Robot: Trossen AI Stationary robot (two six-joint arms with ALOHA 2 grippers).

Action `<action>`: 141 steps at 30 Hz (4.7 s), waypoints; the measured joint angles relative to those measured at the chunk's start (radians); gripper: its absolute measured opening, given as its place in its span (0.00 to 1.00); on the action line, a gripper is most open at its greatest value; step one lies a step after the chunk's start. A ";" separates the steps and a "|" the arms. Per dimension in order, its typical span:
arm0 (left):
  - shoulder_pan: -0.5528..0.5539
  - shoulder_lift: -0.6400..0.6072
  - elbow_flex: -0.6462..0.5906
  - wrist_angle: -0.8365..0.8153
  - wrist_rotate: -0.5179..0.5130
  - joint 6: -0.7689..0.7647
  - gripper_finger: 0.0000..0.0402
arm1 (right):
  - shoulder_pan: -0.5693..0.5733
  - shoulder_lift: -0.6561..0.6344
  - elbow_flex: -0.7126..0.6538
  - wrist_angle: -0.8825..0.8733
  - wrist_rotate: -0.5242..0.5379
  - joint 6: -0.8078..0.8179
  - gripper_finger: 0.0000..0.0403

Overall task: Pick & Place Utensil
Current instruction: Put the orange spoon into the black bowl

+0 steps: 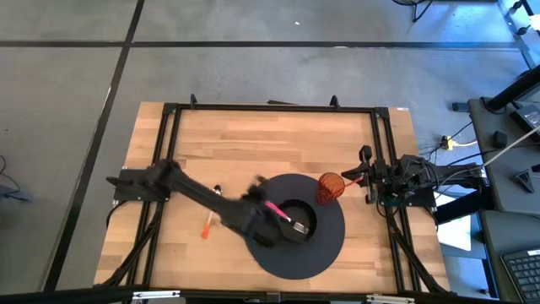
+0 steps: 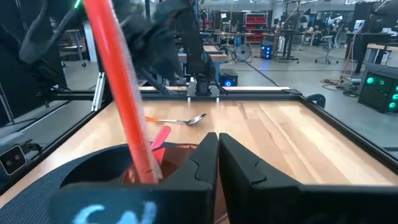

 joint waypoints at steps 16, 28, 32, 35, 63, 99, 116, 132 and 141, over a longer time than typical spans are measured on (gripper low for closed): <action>0.058 -0.690 -0.838 0.413 0.388 -0.824 0.01 | 0.000 0.000 0.000 0.002 0.002 0.000 0.04; 0.032 -0.787 -1.304 0.849 0.631 -1.174 0.03 | 0.000 0.000 0.000 0.002 0.002 0.022 0.04; 0.031 -0.788 -1.294 0.844 0.586 -1.186 0.08 | 0.000 0.000 0.000 0.001 0.002 0.023 0.04; 0.031 -0.788 -1.279 0.847 0.569 -1.227 0.14 | 0.000 0.000 0.000 -0.001 0.002 0.023 0.04; 0.117 -0.580 -1.269 0.879 0.727 -1.228 0.46 | 0.000 0.000 0.000 -0.001 0.002 0.023 0.04; 0.031 -0.552 -1.044 0.672 0.447 -0.846 0.01 | 0.000 0.000 0.000 -0.001 0.002 0.018 0.04; -0.010 -0.549 -0.837 0.662 0.249 -0.512 0.01 | 0.000 0.000 0.000 -0.001 0.002 0.017 0.04; -0.013 -0.128 -0.334 0.664 -0.050 0.289 0.01 | 0.000 0.000 0.000 -0.002 0.002 0.018 0.04; 0.037 0.018 -0.203 0.858 -0.029 0.805 0.01 | 0.000 0.000 0.000 -0.002 0.002 -0.004 0.04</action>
